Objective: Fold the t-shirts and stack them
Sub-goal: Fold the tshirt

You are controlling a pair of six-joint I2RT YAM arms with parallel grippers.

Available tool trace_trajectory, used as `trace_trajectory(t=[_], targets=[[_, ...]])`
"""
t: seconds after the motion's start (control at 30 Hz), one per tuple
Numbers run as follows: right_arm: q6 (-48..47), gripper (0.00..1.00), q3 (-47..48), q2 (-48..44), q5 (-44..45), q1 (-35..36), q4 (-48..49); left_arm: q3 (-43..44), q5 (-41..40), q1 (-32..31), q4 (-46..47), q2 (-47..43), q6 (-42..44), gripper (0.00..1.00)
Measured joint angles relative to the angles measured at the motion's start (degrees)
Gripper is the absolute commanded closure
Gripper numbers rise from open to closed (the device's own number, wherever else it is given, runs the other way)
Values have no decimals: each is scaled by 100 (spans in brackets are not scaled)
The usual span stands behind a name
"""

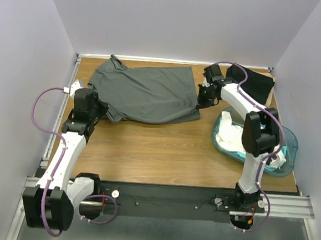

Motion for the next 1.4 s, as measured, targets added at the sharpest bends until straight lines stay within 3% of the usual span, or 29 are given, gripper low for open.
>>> trace_trajectory(t=[0.93,1.4], targets=[[-79,100,2452,1919,48,-343,-125,1091,487,494,1692,2564,448,100],[-35,96,2859,2337,46,-409,-144,2553,1051,531,1853,4478,1029,100]])
